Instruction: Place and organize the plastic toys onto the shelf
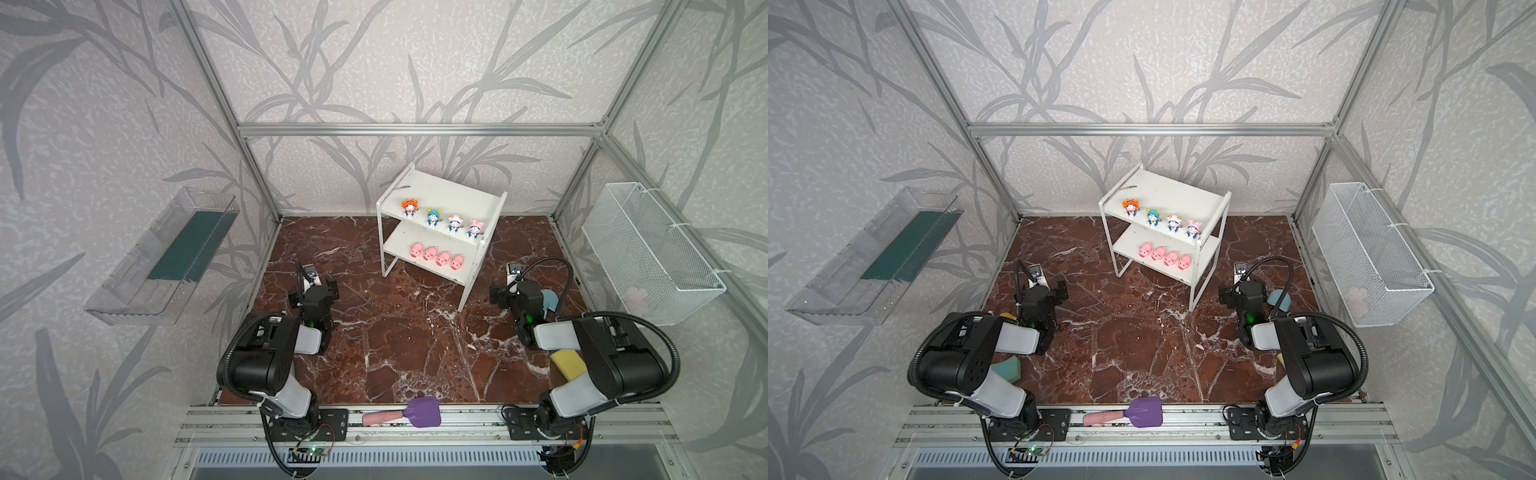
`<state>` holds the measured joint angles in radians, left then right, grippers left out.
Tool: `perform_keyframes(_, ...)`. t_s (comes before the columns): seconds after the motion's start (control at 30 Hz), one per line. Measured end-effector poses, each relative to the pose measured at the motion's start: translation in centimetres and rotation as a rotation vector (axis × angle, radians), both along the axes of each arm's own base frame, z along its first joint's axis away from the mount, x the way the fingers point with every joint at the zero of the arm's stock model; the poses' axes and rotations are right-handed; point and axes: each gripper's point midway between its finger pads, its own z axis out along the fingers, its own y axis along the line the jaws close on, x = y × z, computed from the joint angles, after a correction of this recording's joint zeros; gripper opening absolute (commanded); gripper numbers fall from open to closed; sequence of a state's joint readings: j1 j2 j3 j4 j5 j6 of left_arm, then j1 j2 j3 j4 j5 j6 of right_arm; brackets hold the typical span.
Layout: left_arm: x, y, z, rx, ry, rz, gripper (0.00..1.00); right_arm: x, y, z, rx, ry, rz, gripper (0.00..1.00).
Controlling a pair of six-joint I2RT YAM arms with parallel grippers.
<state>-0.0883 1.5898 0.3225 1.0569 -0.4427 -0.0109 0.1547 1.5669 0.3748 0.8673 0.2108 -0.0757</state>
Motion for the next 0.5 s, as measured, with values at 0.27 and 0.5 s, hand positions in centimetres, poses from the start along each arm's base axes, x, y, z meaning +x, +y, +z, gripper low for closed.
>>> perform_keyframes(0.27,0.03,-0.03,0.04,0.000,-0.002,-0.002,0.99,0.00,0.05,0.00,0.001,0.000,0.003,0.99)
perform_keyframes(0.5,0.05,-0.04,0.11,-0.001,-0.005,-0.002,0.99,0.02,0.09,-0.01,0.003,0.000,0.006,0.99)
